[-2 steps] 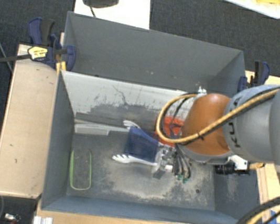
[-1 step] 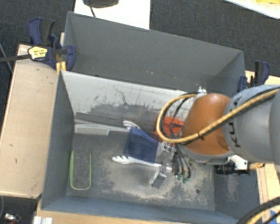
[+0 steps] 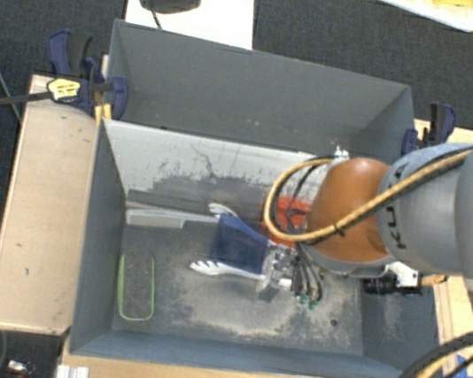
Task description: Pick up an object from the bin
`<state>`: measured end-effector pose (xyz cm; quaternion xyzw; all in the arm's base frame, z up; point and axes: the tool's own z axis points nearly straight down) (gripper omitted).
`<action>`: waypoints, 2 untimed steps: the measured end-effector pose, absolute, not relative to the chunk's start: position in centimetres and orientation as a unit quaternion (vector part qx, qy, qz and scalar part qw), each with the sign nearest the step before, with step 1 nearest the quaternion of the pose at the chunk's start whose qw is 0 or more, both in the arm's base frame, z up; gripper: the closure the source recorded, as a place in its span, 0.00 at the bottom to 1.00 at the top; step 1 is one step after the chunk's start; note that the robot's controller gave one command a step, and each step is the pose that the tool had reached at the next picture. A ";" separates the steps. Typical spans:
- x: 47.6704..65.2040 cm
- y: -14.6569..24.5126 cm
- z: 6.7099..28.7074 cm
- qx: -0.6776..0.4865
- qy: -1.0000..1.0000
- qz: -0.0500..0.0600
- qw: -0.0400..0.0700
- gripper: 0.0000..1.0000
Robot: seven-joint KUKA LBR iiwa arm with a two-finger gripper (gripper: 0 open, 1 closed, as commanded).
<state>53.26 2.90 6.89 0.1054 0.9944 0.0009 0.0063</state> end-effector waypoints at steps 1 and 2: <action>53.3 2.9 6.9 0.105 0.994 0.001 0.006 0.00; 53.3 2.9 6.9 0.106 0.994 0.001 0.006 1.00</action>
Offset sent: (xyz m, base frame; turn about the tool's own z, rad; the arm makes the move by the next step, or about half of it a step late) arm 0.0000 0.0000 0.0000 0.0000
